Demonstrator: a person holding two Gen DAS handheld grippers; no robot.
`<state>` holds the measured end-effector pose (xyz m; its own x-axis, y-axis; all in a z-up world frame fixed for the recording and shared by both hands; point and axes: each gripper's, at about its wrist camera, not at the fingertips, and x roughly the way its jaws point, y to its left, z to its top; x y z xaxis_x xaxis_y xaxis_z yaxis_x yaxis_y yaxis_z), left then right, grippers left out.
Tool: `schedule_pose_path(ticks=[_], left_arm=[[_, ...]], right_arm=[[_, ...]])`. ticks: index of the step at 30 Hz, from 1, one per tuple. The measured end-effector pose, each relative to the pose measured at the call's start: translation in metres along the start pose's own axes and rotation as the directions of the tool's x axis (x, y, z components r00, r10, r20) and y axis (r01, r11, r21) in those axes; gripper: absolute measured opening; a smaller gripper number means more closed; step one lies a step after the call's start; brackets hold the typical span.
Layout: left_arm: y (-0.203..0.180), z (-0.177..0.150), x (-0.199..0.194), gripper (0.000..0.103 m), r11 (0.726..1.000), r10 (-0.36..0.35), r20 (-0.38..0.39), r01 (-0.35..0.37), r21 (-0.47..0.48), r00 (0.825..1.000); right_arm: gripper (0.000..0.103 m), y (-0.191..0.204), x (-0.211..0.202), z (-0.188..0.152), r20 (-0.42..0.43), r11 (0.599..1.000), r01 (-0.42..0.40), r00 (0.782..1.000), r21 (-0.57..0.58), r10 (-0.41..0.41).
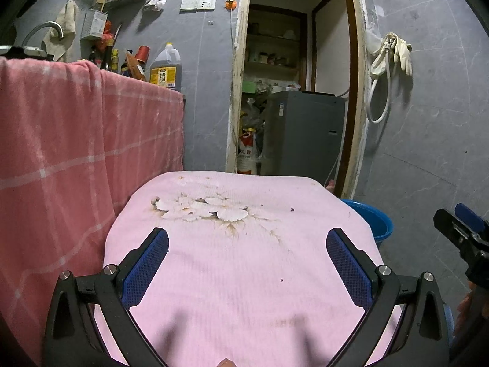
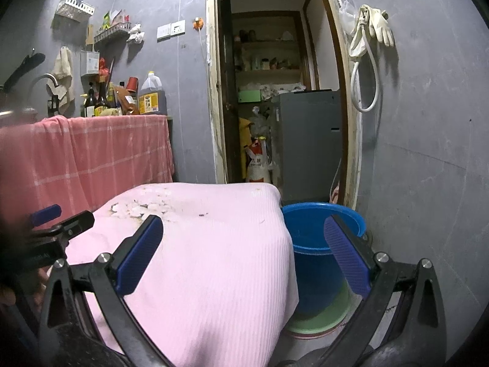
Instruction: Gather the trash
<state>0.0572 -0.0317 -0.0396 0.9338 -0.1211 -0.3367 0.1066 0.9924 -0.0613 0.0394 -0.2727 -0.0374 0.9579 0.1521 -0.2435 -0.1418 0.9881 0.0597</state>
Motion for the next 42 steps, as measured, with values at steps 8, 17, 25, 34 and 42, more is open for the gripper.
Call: schedule_pose_path(ticks=[8,17,25,34,42], left_arm=[[0.000,-0.007,-0.007,0.101,1.000,0.011,0.024,-0.011,-0.003,1.000],[-0.001,-0.018,-0.007,0.101,1.000,0.018,0.016,-0.018,0.000,1.000],[-0.001,-0.022,-0.004,0.101,1.000,0.014,0.009,-0.014,0.003,1.000],[-0.003,-0.024,-0.003,0.101,1.000,0.009,0.007,-0.009,0.008,1.000],[-0.004,-0.024,-0.003,0.101,1.000,0.009,0.009,-0.009,0.009,1.000]], right_arm=[[0.103,0.001,-0.003,-0.009,0.000,1.000,0.005,1.000,-0.011,-0.005],[0.103,0.000,0.001,-0.020,-0.016,1.000,0.026,1.000,-0.002,-0.026],[0.103,-0.003,0.006,-0.026,-0.026,0.999,0.034,0.999,0.002,-0.034],[0.103,-0.005,0.006,-0.027,-0.025,0.999,0.033,0.999,0.007,-0.033],[0.103,-0.005,0.006,-0.027,-0.022,0.999,0.032,0.999,0.008,-0.032]])
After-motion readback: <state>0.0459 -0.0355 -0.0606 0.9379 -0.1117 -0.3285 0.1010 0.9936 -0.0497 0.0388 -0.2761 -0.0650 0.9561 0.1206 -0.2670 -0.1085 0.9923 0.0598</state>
